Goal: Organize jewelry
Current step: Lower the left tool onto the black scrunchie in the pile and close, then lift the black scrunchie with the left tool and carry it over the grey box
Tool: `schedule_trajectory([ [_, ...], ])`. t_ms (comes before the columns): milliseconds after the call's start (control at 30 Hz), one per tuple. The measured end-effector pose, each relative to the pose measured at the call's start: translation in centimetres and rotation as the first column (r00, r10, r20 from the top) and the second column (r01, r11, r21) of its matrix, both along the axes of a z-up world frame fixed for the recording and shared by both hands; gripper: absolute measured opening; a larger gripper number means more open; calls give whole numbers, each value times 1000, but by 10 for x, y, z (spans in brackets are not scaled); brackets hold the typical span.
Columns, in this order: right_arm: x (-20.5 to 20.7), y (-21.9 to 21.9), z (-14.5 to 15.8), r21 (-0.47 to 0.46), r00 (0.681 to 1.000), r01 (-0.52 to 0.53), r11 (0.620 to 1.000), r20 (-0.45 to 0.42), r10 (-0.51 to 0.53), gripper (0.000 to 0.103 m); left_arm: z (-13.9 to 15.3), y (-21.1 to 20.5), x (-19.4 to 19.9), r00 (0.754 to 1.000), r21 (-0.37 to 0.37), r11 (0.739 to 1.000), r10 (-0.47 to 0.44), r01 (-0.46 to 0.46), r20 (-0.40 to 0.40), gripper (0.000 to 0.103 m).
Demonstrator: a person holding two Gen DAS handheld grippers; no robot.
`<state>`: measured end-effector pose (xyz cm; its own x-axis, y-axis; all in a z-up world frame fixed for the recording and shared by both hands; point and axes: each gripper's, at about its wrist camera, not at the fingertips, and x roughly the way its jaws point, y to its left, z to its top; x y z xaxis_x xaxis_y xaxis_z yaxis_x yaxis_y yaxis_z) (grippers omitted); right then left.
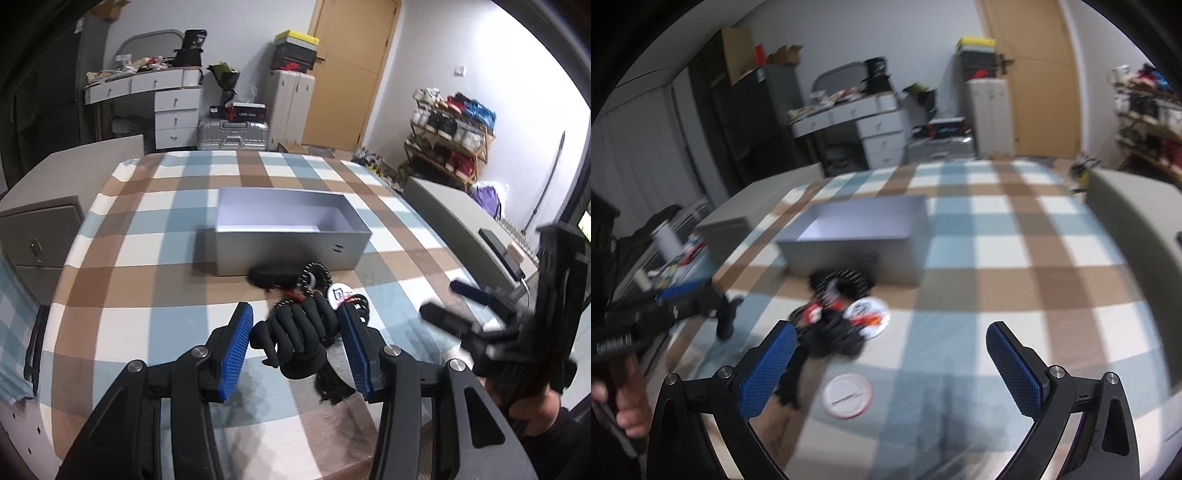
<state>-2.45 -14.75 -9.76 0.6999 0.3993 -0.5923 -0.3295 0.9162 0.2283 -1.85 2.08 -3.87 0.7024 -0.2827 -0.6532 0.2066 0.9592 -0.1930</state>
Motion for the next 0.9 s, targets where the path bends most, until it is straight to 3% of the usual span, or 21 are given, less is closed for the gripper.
schedule_trajectory([
  [133, -4, 22, -9, 34, 994, -98, 995, -37, 99, 103, 0, 12, -1, 1000, -16, 999, 30, -30, 8, 43],
  [367, -9, 57, -17, 5, 976, -214, 977, -47, 214, 101, -4, 35, -4, 998, -80, 995, 56, -55, 14, 43],
  [667, 13, 66, -25, -31, 982, -179, 983, -73, 176, 99, -10, 54, -11, 997, -107, 991, 78, -77, 6, 43],
  [900, 34, 64, -31, -42, 987, -130, 991, -104, 125, 87, -12, 62, -12, 996, -121, 989, 85, -85, 0, 43],
])
